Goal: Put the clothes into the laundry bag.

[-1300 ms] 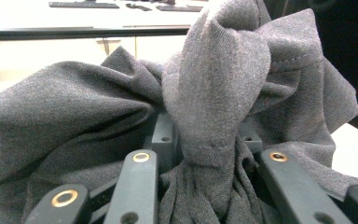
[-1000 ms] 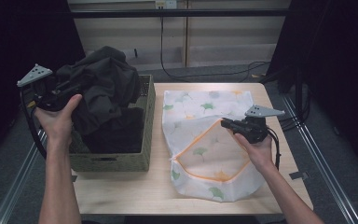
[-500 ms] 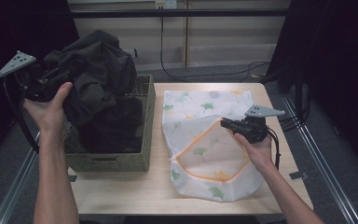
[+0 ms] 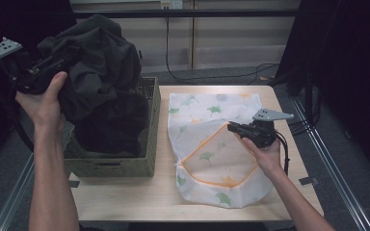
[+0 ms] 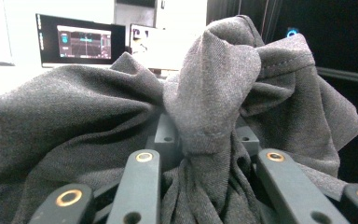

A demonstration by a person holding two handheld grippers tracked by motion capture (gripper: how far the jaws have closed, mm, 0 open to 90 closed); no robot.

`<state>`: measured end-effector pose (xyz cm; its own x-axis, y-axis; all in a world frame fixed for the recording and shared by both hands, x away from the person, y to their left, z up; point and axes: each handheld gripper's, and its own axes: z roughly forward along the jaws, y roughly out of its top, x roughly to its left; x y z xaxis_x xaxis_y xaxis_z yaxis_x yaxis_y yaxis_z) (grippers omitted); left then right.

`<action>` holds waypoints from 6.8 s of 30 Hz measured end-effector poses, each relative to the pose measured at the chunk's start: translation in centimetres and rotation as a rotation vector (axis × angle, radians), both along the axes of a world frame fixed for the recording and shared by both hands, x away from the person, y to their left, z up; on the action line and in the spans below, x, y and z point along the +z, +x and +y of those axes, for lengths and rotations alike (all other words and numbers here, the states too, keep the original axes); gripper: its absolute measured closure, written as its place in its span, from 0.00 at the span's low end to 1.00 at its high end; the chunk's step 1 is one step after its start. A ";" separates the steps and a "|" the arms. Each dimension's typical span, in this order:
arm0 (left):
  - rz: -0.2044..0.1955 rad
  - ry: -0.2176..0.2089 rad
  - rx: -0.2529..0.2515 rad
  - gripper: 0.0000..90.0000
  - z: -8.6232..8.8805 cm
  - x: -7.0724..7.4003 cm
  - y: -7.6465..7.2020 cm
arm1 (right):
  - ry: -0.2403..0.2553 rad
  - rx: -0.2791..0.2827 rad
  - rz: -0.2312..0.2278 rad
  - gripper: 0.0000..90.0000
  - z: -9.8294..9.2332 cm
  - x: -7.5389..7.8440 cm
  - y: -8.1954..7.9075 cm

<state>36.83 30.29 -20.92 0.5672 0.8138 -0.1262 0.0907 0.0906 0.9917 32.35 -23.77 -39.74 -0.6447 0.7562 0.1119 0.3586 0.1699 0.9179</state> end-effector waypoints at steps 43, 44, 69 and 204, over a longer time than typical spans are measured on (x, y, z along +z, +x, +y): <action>-0.199 -0.083 -0.345 0.80 -9.9 8.5 -4.1 | 0.007 0.002 0.010 1.00 -0.1 -0.2 0.2; -0.199 -0.081 -0.359 0.80 -10.4 8.6 -4.2 | 0.010 0.002 0.008 1.00 -0.1 -0.2 0.2; -0.159 -0.029 -0.610 0.79 -18.2 -0.3 -7.6 | 0.045 0.016 0.005 1.00 -0.6 -0.1 0.2; 0.408 0.208 -0.680 0.94 -25.5 -24.7 -2.1 | -0.063 0.026 0.071 1.00 -0.9 -1.3 -1.1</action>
